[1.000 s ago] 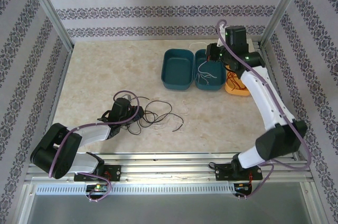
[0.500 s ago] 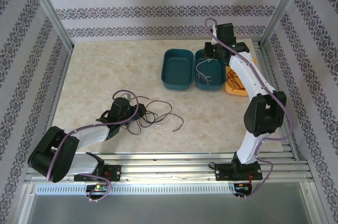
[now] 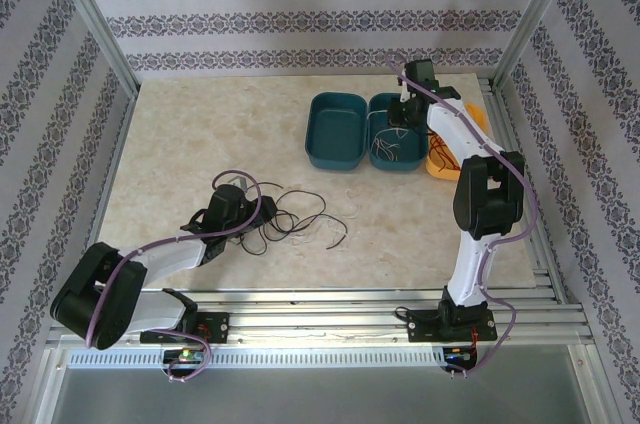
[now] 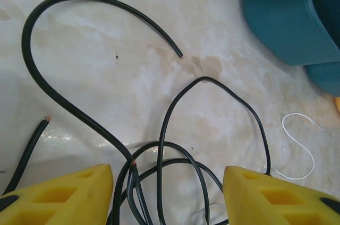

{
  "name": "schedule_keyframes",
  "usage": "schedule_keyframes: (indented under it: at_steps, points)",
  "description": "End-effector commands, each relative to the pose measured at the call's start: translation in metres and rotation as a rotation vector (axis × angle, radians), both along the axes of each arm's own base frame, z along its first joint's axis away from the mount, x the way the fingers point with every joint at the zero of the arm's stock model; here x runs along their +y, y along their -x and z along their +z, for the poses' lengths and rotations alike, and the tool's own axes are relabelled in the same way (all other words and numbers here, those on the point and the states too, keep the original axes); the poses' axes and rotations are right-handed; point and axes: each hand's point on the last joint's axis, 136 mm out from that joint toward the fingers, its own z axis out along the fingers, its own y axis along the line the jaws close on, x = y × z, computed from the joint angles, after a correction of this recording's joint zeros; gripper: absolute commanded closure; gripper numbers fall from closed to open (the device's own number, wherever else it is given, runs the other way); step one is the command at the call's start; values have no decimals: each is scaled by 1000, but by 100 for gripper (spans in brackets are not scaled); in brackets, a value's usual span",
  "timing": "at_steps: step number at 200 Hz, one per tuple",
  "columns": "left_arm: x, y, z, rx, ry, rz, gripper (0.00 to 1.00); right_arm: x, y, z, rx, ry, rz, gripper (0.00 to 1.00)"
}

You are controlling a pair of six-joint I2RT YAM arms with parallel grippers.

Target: Untangle the cables

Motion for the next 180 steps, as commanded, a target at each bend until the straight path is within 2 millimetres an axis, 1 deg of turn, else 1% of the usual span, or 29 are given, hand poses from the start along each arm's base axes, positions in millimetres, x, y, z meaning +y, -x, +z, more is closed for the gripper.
schedule_keyframes:
  at_steps: [1,17,32,51,61,74,90,114,141,148,180]
  points:
    - [3,1,3,-6,-30,-5,41,-9,6,-20,66,18,-34,77]
    - [3,2,5,-7,-34,-7,40,-11,12,-28,96,22,-42,75]
    - [4,3,6,-8,-42,-8,39,-11,18,-28,104,16,-42,73]
    - [6,4,7,-7,-55,-10,39,-10,26,-19,82,2,-40,72]
    - [7,4,7,-7,-62,-10,39,-10,29,-12,67,-5,-36,69]
    - [8,4,8,-7,-67,-9,39,-3,32,-6,55,-40,-13,68]
    - [8,3,8,-9,-67,-7,39,7,32,-5,59,-92,9,68]
    - [8,2,10,-15,-63,-5,39,18,26,-10,63,-167,0,66]
    - [8,3,11,-13,-65,-4,39,28,13,-15,64,-238,-17,64]
    - [9,4,10,-10,-69,-4,39,29,9,-17,66,-248,-24,63]
    - [9,4,10,-11,-71,-5,39,29,-5,-29,80,-250,-53,63]
